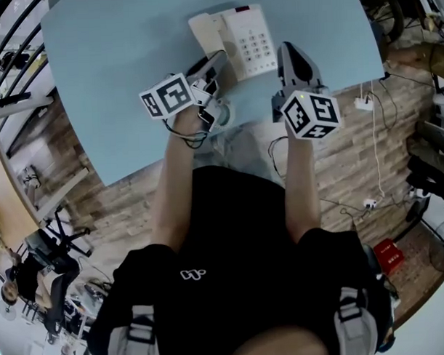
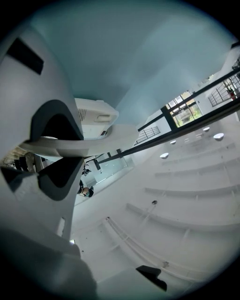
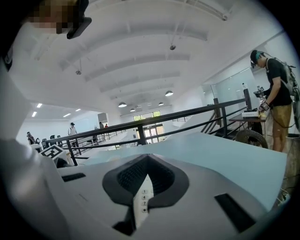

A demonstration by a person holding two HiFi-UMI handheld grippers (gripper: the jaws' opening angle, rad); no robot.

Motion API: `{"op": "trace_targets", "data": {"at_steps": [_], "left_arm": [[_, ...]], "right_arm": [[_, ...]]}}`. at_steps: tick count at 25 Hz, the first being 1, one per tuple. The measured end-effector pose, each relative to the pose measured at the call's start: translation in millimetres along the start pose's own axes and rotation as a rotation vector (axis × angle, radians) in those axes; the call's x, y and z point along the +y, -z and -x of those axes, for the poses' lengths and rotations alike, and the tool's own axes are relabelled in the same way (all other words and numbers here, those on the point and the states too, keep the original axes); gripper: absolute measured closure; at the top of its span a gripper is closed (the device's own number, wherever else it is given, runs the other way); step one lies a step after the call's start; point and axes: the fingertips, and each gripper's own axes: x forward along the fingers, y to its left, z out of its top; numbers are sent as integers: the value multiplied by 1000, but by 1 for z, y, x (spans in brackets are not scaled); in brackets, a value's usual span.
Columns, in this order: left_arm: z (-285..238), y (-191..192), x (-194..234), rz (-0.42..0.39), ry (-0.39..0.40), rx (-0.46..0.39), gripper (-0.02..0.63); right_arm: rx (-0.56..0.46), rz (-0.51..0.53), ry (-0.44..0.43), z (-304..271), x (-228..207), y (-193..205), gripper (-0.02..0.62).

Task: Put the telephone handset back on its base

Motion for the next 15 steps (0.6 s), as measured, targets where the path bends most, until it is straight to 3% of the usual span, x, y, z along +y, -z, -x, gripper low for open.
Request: {"op": "trace_targets", "data": {"at_steps": [5,15], "left_arm": [[-23,15,16,36,-7,27,501],[-49,26,38,12,-55,107,502]], "right_arm": [[17,3,16,12,-19,7,601],[23,-24,-11,14,-26,13,601]]}}
